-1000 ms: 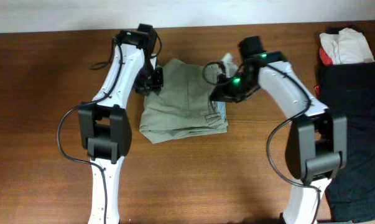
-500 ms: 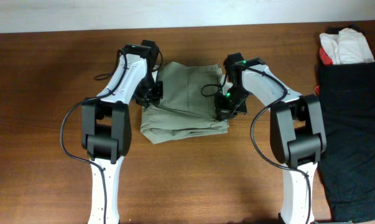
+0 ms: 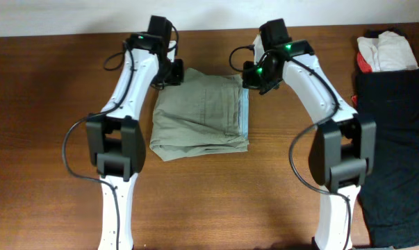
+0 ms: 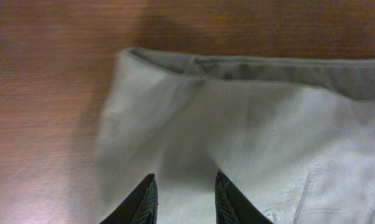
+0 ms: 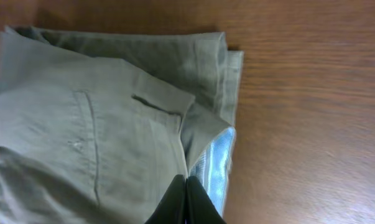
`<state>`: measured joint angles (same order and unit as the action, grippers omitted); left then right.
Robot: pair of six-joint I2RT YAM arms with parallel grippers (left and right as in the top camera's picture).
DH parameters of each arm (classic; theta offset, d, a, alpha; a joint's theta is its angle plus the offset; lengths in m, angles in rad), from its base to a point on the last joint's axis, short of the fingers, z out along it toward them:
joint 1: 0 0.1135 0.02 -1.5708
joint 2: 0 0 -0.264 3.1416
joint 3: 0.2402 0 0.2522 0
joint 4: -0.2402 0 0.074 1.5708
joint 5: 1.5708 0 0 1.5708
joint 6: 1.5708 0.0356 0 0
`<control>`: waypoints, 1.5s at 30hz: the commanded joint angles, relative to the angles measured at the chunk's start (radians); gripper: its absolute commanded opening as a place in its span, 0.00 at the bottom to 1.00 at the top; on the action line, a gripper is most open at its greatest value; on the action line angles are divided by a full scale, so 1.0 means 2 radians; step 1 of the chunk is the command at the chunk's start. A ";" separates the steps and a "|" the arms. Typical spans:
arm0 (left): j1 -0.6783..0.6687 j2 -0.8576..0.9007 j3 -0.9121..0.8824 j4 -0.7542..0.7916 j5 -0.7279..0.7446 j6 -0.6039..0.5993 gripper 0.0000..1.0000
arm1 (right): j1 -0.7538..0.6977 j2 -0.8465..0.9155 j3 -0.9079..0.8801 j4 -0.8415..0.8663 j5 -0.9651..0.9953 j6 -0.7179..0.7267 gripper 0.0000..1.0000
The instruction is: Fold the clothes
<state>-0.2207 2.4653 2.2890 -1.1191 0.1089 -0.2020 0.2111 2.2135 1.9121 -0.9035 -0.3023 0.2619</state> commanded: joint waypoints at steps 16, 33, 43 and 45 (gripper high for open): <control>0.044 0.008 0.126 -0.118 -0.072 0.010 0.99 | -0.051 0.026 0.086 -0.146 0.102 0.042 0.62; 0.065 0.012 -0.129 -0.087 0.185 0.138 0.14 | -0.165 0.003 0.156 -0.225 0.101 0.031 0.99; 0.315 0.012 -0.128 0.145 0.138 -0.177 0.01 | -0.165 0.003 0.156 -0.225 0.101 0.031 0.99; 0.365 0.012 -0.128 0.161 0.134 -0.216 0.01 | -0.165 0.003 0.156 -0.225 0.101 0.031 0.99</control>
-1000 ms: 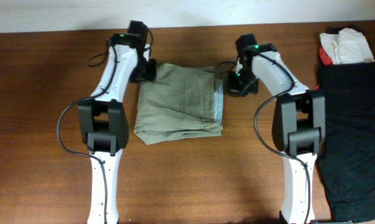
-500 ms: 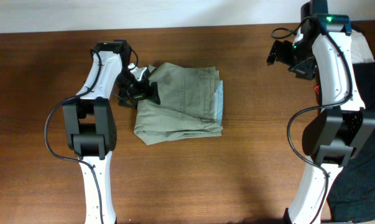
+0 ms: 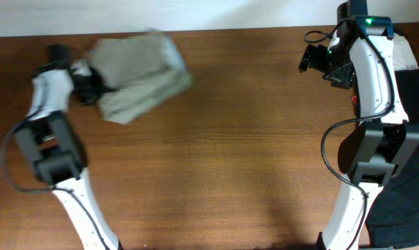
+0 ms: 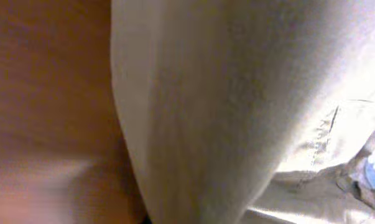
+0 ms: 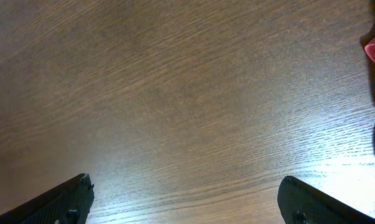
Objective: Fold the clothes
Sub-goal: 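Carry the folded shorts with the left gripper to the table's far-left corner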
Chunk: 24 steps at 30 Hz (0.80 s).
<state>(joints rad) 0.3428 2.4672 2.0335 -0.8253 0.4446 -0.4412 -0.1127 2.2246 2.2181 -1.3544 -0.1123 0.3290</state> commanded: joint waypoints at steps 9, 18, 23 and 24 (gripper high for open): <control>0.199 0.011 -0.002 0.024 -0.035 -0.157 0.04 | -0.003 -0.003 0.003 0.000 0.006 -0.003 0.99; 0.096 0.023 -0.002 0.121 -0.037 -0.148 0.01 | -0.003 -0.003 0.003 0.000 0.006 -0.003 0.99; 0.097 0.027 -0.002 0.125 -0.072 -0.104 0.01 | -0.003 -0.003 0.003 0.000 0.006 -0.003 0.99; 0.103 0.027 -0.002 0.125 -0.081 -0.100 0.02 | -0.003 -0.003 0.003 0.000 0.006 -0.003 0.99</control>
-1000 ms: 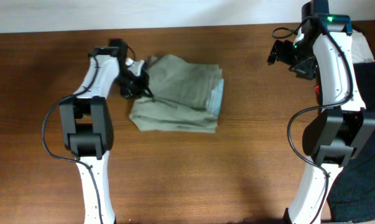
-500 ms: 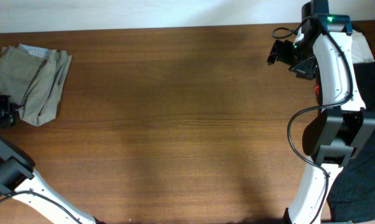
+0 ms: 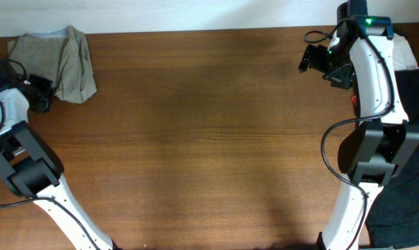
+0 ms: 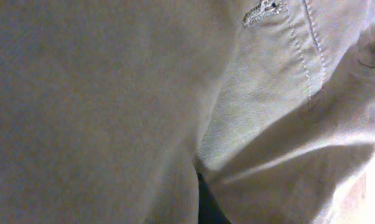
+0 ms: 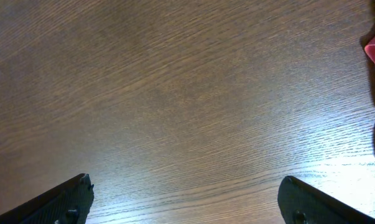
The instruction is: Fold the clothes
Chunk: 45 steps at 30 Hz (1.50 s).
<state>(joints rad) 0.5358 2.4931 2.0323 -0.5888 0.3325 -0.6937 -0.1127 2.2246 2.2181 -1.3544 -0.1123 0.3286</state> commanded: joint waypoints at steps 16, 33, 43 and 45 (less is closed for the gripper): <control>0.041 -0.013 0.012 -0.031 0.028 0.084 0.72 | -0.003 -0.003 0.003 0.000 0.006 -0.003 0.99; -0.044 -0.290 0.012 -0.376 0.088 0.086 0.99 | -0.003 -0.003 0.003 0.001 -0.065 -0.001 0.99; -0.063 -0.290 0.012 -0.378 0.088 0.086 0.99 | 0.032 -0.179 0.003 -0.115 -0.082 -0.060 0.99; -0.063 -0.290 0.012 -0.378 0.088 0.086 0.99 | 0.061 -0.229 0.003 -0.129 -0.082 -0.060 0.99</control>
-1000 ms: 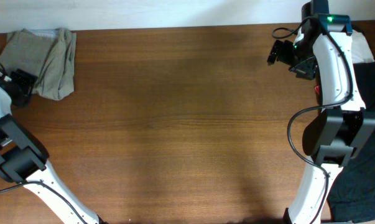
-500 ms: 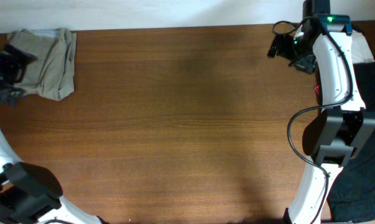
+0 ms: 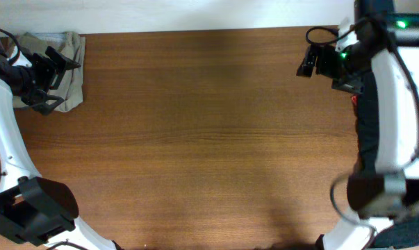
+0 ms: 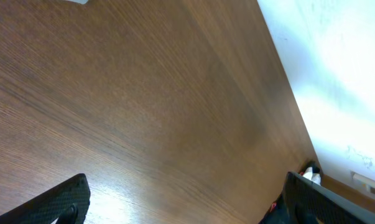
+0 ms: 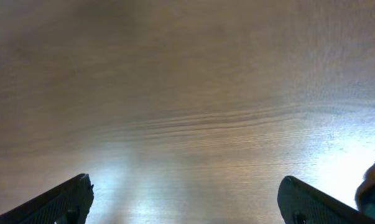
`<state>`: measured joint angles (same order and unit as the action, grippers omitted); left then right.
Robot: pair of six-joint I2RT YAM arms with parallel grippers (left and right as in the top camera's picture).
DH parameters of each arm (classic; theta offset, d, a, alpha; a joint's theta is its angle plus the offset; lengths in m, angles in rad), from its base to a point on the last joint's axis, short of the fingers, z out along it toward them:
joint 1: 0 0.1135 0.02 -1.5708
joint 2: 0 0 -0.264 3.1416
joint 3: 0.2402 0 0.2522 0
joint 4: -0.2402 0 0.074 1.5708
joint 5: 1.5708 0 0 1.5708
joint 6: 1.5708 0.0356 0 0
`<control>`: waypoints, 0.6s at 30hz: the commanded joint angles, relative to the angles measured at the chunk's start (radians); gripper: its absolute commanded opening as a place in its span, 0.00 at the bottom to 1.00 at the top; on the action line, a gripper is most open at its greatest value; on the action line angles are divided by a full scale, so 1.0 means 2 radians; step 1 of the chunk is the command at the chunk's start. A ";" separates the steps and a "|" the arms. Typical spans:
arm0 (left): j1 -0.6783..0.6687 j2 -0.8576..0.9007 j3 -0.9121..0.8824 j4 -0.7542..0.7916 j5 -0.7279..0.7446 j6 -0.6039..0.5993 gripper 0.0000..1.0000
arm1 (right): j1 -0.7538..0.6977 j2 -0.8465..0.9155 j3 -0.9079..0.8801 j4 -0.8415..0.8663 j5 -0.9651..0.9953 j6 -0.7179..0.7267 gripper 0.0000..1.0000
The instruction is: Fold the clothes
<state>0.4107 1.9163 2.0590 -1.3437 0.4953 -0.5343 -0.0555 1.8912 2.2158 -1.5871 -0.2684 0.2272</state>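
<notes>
The folded olive trousers lie at the table's far-left back corner, partly under my left arm. My left gripper hovers just beside them, open; in the left wrist view its fingers stand wide apart over bare wood, and the garment is out of that view. My right gripper is raised near the back right, open. The right wrist view shows its fingers spread over blurred bare table.
The brown table stretches between the arms. A dark cloth lies off its right edge, mostly hidden by my right arm, with a red scrap showing. White and red cloth shows far off in the left wrist view.
My left gripper was buried in the olive cloth at the corner, apparently shut; now it is open and off the garment, facing across the table. My right arm has shifted, its gripper still open.
First the folded trousers lay at the middle back, my right gripper shut on their right edge and the left open at their left corner. Then the left held them at the table's left while the right stood open at the right. They now lie released in the far-left corner.
</notes>
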 commanded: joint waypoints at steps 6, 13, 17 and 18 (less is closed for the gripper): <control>0.000 -0.002 -0.002 0.000 0.006 0.006 0.99 | 0.093 -0.154 0.004 -0.056 -0.004 -0.001 0.99; 0.000 -0.002 -0.002 0.000 0.006 0.006 0.99 | 0.093 -0.155 0.004 -0.056 -0.005 -0.005 0.99; 0.000 -0.002 -0.002 0.000 0.006 0.006 0.99 | 0.094 -0.166 0.004 -0.056 0.012 -0.037 0.99; 0.000 -0.002 -0.002 0.000 0.006 0.006 0.99 | 0.094 -0.176 0.004 -0.056 0.028 -0.037 0.99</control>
<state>0.4107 1.9167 2.0590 -1.3437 0.4980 -0.5339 0.1215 1.5921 2.2208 -1.6924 -0.2707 0.1917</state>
